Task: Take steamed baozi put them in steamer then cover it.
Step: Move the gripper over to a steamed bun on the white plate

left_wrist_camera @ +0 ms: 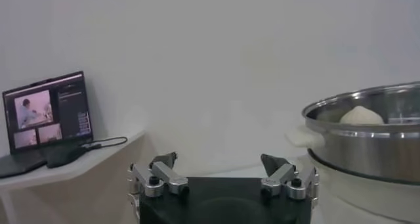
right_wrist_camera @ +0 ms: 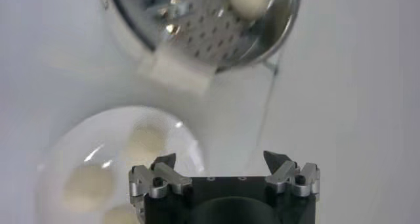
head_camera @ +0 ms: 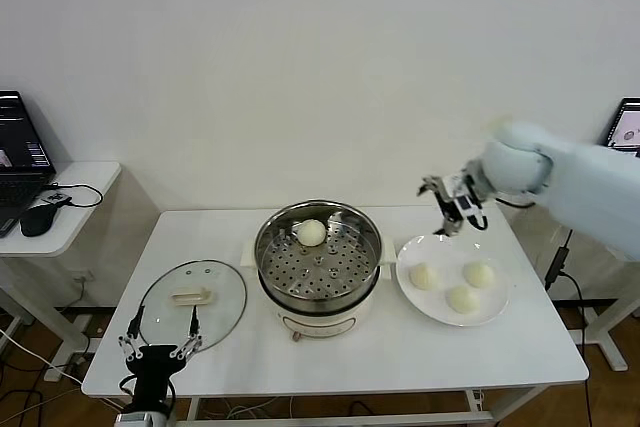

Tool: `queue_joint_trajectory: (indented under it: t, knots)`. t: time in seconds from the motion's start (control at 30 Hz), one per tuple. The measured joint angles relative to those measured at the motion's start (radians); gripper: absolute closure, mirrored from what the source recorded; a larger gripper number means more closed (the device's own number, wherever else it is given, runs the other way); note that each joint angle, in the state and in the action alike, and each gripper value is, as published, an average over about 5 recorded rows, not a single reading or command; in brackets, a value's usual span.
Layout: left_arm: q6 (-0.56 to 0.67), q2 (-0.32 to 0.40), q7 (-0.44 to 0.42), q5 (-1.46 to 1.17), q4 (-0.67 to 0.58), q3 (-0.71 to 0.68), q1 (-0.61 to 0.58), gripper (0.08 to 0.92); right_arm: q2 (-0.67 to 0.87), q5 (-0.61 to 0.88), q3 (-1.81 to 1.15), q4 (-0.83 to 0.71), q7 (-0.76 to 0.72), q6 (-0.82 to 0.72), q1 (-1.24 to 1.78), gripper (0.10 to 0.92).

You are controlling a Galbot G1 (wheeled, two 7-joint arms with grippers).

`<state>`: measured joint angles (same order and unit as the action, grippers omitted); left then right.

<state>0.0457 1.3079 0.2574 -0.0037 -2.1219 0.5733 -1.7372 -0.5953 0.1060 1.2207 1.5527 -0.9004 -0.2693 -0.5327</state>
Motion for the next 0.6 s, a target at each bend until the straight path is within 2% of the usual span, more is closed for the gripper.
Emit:
queue_joint_trajectory:
  t: [0.27, 0.6]
  knots:
    - [-0.001, -0.009, -0.002, -0.001, 0.023, 0.014, 0.001, 0.177, 0.034, -0.033, -0.087, -0.042, -0.008, -0.027, 0.147, 0.202]
    - [-0.003, -0.013, -0.004, 0.000, 0.032, 0.022, 0.003, 0.177, -0.021, -0.095, -0.207, -0.142, -0.018, -0.021, 0.338, 0.203]
